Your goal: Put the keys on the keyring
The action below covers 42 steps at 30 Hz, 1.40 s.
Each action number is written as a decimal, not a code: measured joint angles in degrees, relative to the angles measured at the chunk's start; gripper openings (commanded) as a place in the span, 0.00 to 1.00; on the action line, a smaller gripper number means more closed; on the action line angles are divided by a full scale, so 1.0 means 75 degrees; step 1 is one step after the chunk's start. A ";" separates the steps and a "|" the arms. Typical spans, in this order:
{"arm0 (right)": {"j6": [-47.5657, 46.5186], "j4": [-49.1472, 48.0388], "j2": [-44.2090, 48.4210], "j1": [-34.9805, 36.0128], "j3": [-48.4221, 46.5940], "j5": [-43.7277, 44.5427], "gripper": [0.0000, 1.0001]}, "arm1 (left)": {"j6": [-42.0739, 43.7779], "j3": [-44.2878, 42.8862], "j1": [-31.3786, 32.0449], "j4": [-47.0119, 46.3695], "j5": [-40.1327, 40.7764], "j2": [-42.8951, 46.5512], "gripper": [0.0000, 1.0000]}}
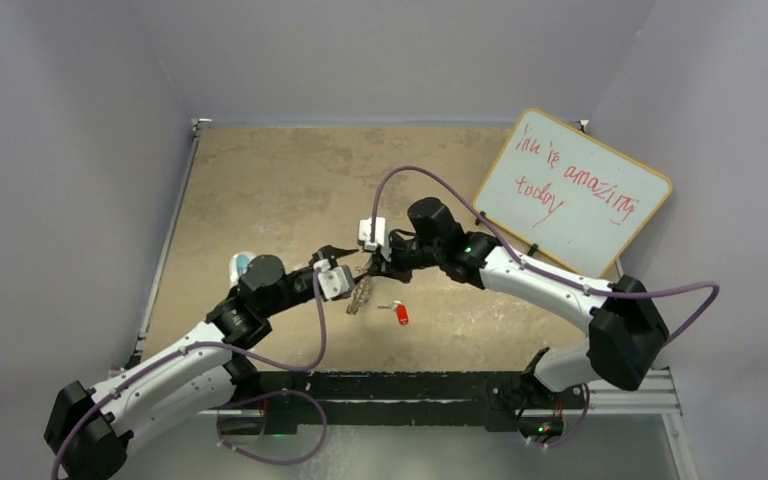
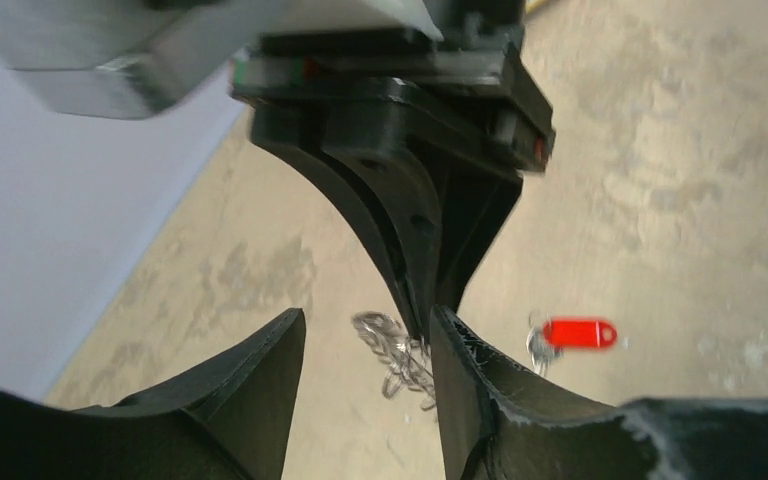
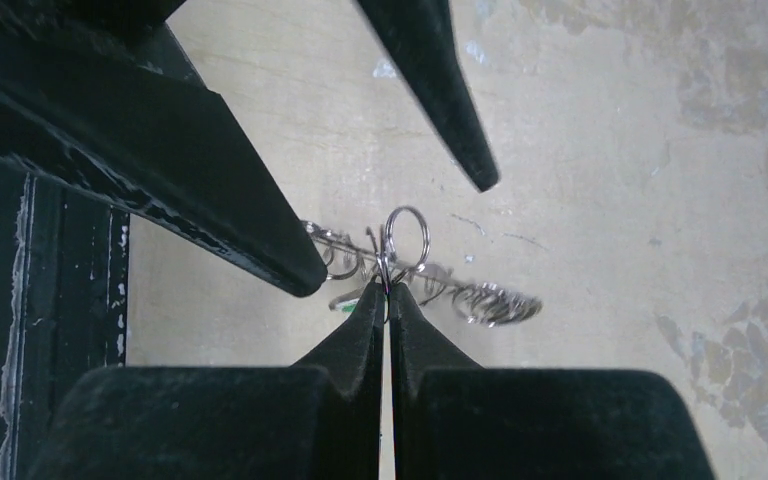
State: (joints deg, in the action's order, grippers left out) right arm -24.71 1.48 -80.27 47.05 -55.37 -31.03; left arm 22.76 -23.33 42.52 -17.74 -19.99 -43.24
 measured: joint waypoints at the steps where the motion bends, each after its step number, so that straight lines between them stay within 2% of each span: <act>1: -0.0003 0.0169 -0.0076 0.0035 -0.0122 0.0096 0.00 | 0.0134 -0.0076 -0.0003 0.0338 0.0073 0.0000 0.45; 6: 0.0000 0.1110 -0.0478 0.0195 -0.0781 0.0484 0.00 | 0.0877 -0.0423 0.0000 0.2069 0.0306 -0.0052 0.43; 10: 0.0006 0.1466 -0.0562 0.0291 -0.1052 0.0603 0.00 | 0.1134 -0.0504 0.0000 0.2617 0.0356 -0.0090 0.36; 20: 0.0012 0.1842 -0.0662 0.0428 -0.1262 0.0618 0.00 | 0.1122 -0.0513 -0.0003 0.2430 0.0143 -0.0411 0.19; 23: 0.0015 0.1865 -0.0662 0.0425 -0.1288 0.0615 0.00 | 0.1119 -0.0560 -0.0003 0.2372 -0.0050 -0.0525 0.19; 27: 0.0023 0.1938 -0.0729 0.0428 -0.1343 0.0609 0.00 | 0.1119 -0.0621 0.0000 0.2299 -0.0312 -0.0554 0.24; 34: 0.0026 0.1990 -0.0947 0.0440 -0.1486 0.0609 0.00 | 0.1139 -0.0664 0.0000 0.2264 -0.0510 -0.0568 0.09; 36: 0.0026 0.1993 -0.0979 0.0440 -0.1501 0.0609 0.00 | 0.1189 -0.0699 0.0000 0.2291 -0.0519 -0.0627 0.08; 39: 0.0023 0.2002 -0.1005 0.0440 -0.1507 0.0612 0.00 | 0.1352 -0.0860 -0.0003 0.2512 -0.0516 -0.0775 0.17; 42: 0.0023 0.2002 -0.1005 0.0440 -0.1530 0.0612 0.00 | 0.1547 -0.1020 -0.0003 0.2751 -0.0501 -0.0892 0.21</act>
State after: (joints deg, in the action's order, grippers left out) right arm -24.53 16.49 -87.81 50.35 -66.85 -26.44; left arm 34.37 -30.98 42.50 2.90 -23.75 -49.93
